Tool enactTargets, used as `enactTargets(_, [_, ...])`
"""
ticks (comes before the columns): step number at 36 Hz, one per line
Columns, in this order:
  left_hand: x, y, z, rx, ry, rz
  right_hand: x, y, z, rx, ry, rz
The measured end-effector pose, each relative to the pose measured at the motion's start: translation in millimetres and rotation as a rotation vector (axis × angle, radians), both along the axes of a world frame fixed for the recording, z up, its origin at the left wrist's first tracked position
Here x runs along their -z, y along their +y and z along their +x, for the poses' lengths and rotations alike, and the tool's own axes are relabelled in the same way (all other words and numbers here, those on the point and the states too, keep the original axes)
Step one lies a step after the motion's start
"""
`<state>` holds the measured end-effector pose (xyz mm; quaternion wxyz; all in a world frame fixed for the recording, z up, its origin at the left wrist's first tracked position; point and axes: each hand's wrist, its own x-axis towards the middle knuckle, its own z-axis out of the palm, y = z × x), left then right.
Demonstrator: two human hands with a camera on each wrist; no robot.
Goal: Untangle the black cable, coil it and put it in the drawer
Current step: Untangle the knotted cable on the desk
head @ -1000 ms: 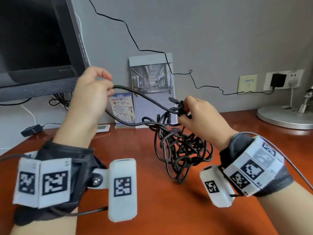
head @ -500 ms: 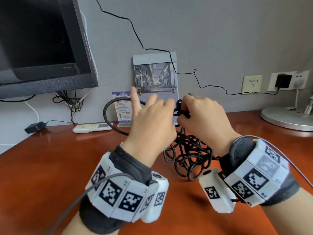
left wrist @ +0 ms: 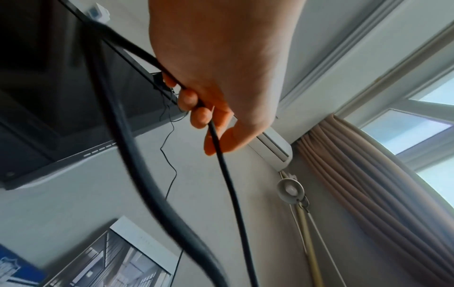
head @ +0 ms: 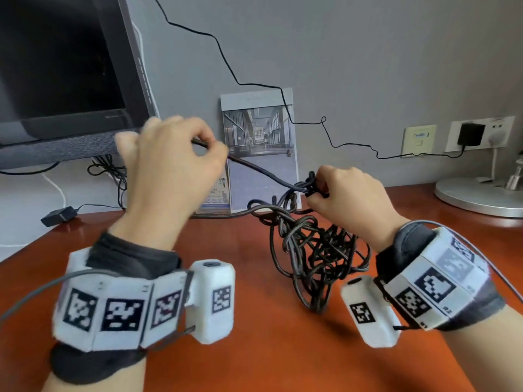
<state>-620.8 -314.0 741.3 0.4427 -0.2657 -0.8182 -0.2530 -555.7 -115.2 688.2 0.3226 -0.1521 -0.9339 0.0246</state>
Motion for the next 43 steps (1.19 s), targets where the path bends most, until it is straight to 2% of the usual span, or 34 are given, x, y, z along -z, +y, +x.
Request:
enactTargets(4, [4, -1, -9, -0.091, -0.099, -0.013, 0, -4, -2, -0.002, 0.031, 0.053])
enactTargets(9, [11, 5, -9, -0.174, -0.061, -0.132, 0, -9, -2, 0.031, 0.026, 0.103])
enactTargets(16, [33, 48, 22, 0.062, -0.171, -0.446, -2, -22, -1, 0.038, 0.08, 0.226])
enactTargets(18, [39, 55, 27, 0.072, -0.17, -0.466, -5, -27, 2, -0.011, 0.098, 0.169])
enactTargets(24, [34, 48, 22, 0.144, -0.12, -0.298, 0, -23, -4, -0.079, 0.237, 0.161])
enactTargets(28, [24, 40, 20, 0.123, -0.079, -0.247, 4, -17, -8, -0.041, 0.037, 0.165])
enactTargets(32, [5, 18, 15, 0.021, 0.004, -0.165, 8, -4, -4, -0.022, 0.011, 0.102])
enactTargets(37, [-5, -4, 3, -0.074, -0.031, -0.009, 4, 2, -4, 0.026, -0.002, 0.082])
enactTargets(40, [-1, -4, -1, -0.148, -0.09, -0.04, 3, 2, -3, 0.016, -0.016, 0.102])
enactTargets(43, [6, 3, 2, -0.148, -0.166, -0.137, 0, -3, -2, 0.016, -0.03, 0.129])
